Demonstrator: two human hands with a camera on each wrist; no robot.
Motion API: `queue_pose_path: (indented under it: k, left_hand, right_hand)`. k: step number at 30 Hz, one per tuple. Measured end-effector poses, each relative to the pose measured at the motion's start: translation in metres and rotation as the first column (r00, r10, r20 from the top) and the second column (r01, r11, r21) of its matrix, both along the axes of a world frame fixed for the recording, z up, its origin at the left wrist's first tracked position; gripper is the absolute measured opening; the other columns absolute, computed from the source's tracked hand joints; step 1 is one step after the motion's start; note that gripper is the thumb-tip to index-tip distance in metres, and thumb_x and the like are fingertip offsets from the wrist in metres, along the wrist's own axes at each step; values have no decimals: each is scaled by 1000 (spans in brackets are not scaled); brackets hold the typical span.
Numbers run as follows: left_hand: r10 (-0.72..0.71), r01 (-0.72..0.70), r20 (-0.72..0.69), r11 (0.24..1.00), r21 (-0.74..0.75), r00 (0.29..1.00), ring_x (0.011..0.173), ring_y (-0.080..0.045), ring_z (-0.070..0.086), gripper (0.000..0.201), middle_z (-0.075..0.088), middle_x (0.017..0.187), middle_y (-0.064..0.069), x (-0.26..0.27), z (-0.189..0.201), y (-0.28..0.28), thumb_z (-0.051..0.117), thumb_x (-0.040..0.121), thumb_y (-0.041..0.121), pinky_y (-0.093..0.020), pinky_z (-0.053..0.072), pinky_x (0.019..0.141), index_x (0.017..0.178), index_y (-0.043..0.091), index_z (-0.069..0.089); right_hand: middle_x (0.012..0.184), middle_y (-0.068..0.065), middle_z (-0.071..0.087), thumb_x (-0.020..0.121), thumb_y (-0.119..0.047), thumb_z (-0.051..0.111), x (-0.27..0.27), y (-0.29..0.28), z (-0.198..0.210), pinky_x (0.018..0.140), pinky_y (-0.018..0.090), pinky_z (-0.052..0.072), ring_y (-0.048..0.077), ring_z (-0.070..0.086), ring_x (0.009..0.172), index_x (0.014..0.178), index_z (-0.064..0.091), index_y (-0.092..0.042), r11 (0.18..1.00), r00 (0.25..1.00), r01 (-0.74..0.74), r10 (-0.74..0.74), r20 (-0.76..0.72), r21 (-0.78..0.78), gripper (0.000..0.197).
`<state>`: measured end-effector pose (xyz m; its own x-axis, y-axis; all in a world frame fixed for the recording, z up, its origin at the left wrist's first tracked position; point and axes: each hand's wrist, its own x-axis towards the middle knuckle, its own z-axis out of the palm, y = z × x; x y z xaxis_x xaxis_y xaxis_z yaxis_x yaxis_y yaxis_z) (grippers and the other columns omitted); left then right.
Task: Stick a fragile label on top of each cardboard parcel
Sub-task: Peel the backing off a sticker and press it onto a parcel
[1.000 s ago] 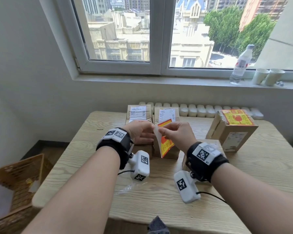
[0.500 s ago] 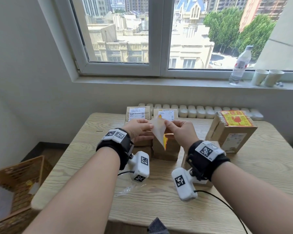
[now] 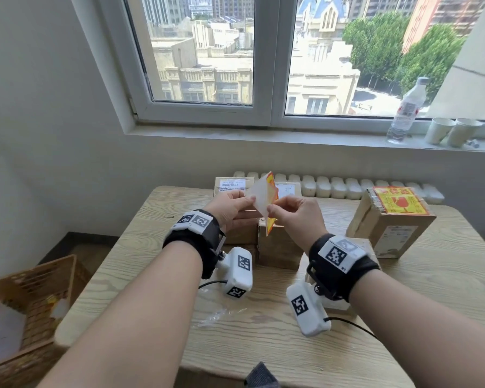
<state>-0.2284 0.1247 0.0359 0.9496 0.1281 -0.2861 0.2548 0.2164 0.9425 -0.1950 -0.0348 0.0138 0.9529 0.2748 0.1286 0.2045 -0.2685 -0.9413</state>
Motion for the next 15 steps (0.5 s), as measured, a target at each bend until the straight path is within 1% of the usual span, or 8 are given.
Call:
queue_pose_path:
  k: [2, 4, 7, 9, 10, 12, 14, 15]
  left_hand:
    - [29, -29, 2, 999, 28, 1000, 60, -11, 71, 17, 66, 84, -10, 1, 1, 8, 52, 96, 8, -26, 59, 59, 80, 9, 53]
    - [86, -86, -3, 992, 89, 996, 57, -9, 68, 20, 64, 81, -8, 1, 2, 23, 51, 97, 9, -25, 57, 55, 77, 11, 50]
    - [215, -205, -29, 958, 199, 976, 54, -9, 64, 24, 59, 75, -4, 1, 2, 53, 52, 97, 9, -21, 51, 48, 74, 15, 47]
    - [300, -276, -51, 923, 269, 953, 60, -12, 57, 23, 57, 75, -2, 0, 0, 76, 54, 95, 9, -23, 47, 51, 74, 16, 48]
    - [336, -302, -63, 903, 306, 940, 61, -11, 54, 23, 56, 75, -2, -1, -1, 88, 56, 94, 9, -23, 44, 52, 74, 17, 49]
    - [407, -351, -82, 859, 372, 910, 59, -11, 50, 21, 55, 72, -1, -3, -7, 112, 58, 92, 9, -23, 41, 50, 75, 18, 51]
    - [470, -400, -101, 830, 390, 877, 52, -11, 50, 19, 54, 68, -3, -6, -15, 135, 57, 91, 5, -20, 42, 42, 77, 17, 51]
    - [500, -429, -107, 820, 378, 860, 47, -11, 50, 21, 53, 67, -6, -8, -20, 146, 56, 91, 1, -16, 43, 37, 77, 15, 49]
  right_hand:
    - [74, 2, 74, 76, -26, 71, 2, 5, 1, 78, 49, 58, 23, 71, 78, 66, 71, -21, 1000, 1000, 23, -23, -14, 18, 11]
    - [70, 1, 73, 79, -21, 70, 5, 10, 3, 77, 50, 58, 24, 72, 77, 61, 69, -23, 998, 999, 50, -50, -17, 30, 18]
    - [73, 3, 73, 82, -16, 68, 9, 19, 6, 77, 49, 59, 25, 72, 78, 63, 68, -22, 998, 998, 58, -57, -18, 22, 20]
    - [75, 4, 73, 83, -16, 68, 12, 28, 6, 77, 47, 59, 24, 72, 79, 66, 68, -22, 998, 998, 60, -59, -20, 13, 18]
    - [77, 4, 73, 84, -15, 67, 12, 33, 5, 76, 45, 60, 24, 72, 80, 67, 68, -22, 998, 998, 54, -54, -25, 11, 18]
    - [81, 5, 73, 86, -12, 65, 13, 45, 3, 67, 36, 60, 23, 71, 81, 70, 67, -20, 999, 999, 38, -38, -34, 7, 18]
    - [87, 7, 73, 87, -11, 63, 14, 59, -1, 59, 26, 56, 19, 71, 77, 73, 66, -20, 999, 998, 36, -36, -44, 3, 17]
    - [89, 7, 73, 88, -11, 63, 14, 67, -2, 57, 24, 55, 16, 71, 74, 75, 67, -20, 999, 998, 36, -36, -54, 4, 16]
